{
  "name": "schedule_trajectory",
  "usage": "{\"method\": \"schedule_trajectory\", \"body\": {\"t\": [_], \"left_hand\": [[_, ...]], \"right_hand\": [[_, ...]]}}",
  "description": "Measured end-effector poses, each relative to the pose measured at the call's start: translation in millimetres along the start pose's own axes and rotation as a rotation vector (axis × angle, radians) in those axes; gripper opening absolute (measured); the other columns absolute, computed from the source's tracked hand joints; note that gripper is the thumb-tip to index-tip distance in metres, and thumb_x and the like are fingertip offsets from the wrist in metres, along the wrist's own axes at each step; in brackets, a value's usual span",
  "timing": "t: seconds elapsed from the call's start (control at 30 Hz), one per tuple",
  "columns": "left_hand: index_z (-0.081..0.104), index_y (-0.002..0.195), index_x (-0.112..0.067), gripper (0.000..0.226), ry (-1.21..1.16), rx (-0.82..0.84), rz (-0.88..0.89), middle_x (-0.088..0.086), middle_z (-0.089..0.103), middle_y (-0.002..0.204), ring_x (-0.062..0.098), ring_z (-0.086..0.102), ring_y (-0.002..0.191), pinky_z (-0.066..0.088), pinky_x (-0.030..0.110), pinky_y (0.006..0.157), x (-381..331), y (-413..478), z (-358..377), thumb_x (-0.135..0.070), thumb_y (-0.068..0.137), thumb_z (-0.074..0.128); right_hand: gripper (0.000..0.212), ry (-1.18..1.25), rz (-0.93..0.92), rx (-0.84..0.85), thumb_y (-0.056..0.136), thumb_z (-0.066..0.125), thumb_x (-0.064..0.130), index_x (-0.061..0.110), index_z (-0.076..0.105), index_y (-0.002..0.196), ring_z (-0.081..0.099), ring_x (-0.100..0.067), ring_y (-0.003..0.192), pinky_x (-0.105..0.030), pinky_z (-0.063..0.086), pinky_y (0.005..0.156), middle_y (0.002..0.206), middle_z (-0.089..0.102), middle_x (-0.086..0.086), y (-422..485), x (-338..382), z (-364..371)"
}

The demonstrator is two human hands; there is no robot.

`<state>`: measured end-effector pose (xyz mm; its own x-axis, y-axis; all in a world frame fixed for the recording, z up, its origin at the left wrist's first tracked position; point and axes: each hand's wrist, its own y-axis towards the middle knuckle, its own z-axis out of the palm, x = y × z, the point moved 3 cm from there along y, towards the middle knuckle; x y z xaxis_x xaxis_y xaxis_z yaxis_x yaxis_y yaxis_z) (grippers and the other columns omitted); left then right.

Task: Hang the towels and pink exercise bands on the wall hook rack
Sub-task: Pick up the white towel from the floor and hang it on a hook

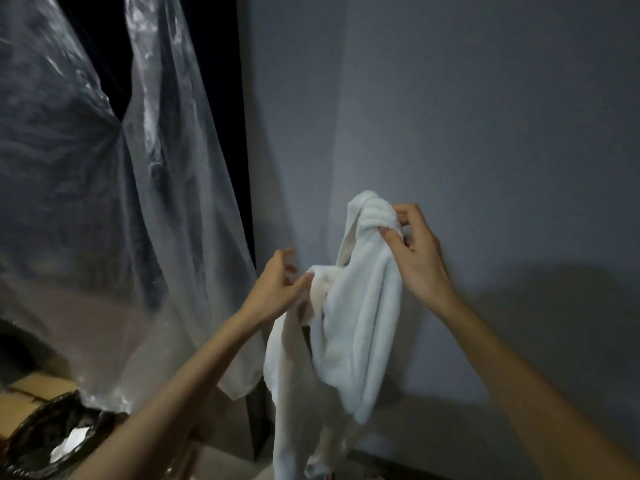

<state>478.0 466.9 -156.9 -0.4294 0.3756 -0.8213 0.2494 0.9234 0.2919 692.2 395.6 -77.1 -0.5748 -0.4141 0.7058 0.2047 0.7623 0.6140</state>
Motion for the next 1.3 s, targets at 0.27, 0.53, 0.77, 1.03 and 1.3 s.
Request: {"method": "schedule_trajectory", "body": {"t": [0.27, 0.53, 0.77, 1.03, 1.3], "left_hand": [[0.056, 0.11, -0.024, 0.022, -0.044, 0.096, 0.301, -0.009, 0.063, 0.105, 0.009, 0.06, 0.098, 0.047, 0.028, 0.086, -59.8, 22.7, 23.1, -0.023, 0.089, 0.061], [0.053, 0.087, -0.017, 0.008, -0.122, 0.026, 0.237, -0.007, 0.058, 0.071, -0.001, 0.048, 0.061, 0.037, 0.02, 0.059, -51.6, 28.7, 46.4, -0.018, 0.09, 0.06], [0.057, 0.093, -0.017, 0.012, 0.145, 0.21, 0.61, -0.001, 0.065, 0.083, 0.019, 0.06, 0.077, 0.046, 0.032, 0.071, -122.3, 16.6, 65.2, -0.025, 0.089, 0.048], [0.056, 0.098, -0.024, 0.028, 0.318, 0.13, 0.707, -0.006, 0.066, 0.091, 0.023, 0.062, 0.085, 0.047, 0.036, 0.072, -154.3, 21.5, 49.5, -0.045, 0.088, 0.041], [0.056, 0.105, -0.02, 0.024, 0.601, -0.052, 0.708, 0.012, 0.066, 0.09, 0.037, 0.061, 0.082, 0.042, 0.037, 0.065, -142.4, 39.2, 24.6, -0.038, 0.094, 0.044]], "right_hand": [[0.012, -0.222, -0.129, 0.18, 0.09, 0.054, 0.022, 0.031, 0.05, 0.097, 0.053, -0.008, 0.076, -0.024, 0.043, 0.07, 0.099, 0.059, 0.008, -4.2, 17.3, 6.4], [0.021, -0.332, 0.08, 0.211, 0.083, 0.061, 0.033, 0.026, 0.044, 0.092, 0.054, -0.011, 0.064, -0.033, 0.043, 0.064, 0.08, 0.06, 0.007, -26.0, -11.6, -30.9], [0.055, 0.012, 0.359, 0.525, 0.072, 0.073, 0.049, 0.035, 0.048, 0.119, 0.062, -0.009, 0.077, -0.028, 0.047, 0.074, 0.084, 0.067, -0.001, -56.9, -53.5, -44.0], [0.041, -0.014, 0.27, 0.316, 0.089, 0.056, 0.042, 0.002, 0.058, 0.099, 0.054, -0.013, 0.076, -0.028, 0.042, 0.067, 0.086, 0.059, -0.006, -56.2, -52.4, -68.8], [0.038, -0.224, 0.032, -0.019, 0.094, 0.051, 0.037, 0.003, 0.049, 0.077, 0.033, -0.005, 0.062, -0.026, 0.03, 0.058, 0.067, 0.037, -0.001, -14.5, -5.7, -98.0]]}}
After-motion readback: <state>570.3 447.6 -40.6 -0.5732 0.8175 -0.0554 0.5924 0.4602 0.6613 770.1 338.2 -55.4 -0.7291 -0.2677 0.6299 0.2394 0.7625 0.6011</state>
